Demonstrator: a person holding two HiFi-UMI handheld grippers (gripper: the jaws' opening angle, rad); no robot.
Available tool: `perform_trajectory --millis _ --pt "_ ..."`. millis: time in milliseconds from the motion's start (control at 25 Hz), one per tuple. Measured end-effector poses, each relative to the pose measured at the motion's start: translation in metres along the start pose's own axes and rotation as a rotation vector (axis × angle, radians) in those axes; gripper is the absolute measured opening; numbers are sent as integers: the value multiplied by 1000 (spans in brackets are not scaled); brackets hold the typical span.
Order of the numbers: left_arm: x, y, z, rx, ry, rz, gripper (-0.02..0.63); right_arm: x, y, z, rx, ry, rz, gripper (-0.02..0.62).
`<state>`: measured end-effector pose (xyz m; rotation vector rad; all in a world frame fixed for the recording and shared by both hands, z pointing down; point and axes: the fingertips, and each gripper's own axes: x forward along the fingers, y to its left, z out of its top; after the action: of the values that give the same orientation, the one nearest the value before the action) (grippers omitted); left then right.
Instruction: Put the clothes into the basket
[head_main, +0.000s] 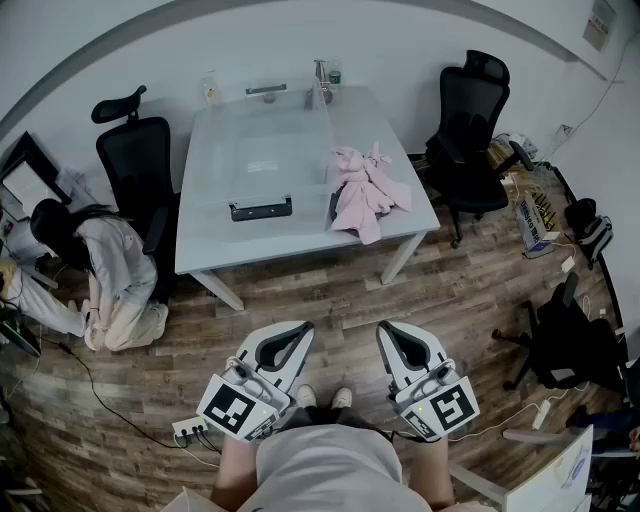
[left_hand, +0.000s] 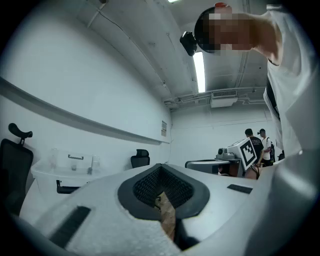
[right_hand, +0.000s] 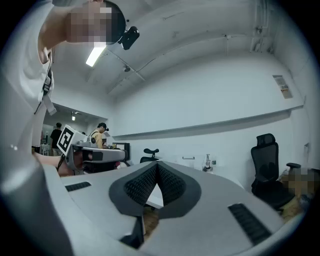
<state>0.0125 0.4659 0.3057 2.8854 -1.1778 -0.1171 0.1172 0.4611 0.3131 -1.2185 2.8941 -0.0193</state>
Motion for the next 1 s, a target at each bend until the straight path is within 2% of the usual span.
perform_trajectory --millis 520,1000 --pt "10 0 -2 3 2 16 6 3 -9 -3 -12 6 2 5" --pt "34 -5 1 27 10 57 6 3 -33 1 -5 -28 52 3"
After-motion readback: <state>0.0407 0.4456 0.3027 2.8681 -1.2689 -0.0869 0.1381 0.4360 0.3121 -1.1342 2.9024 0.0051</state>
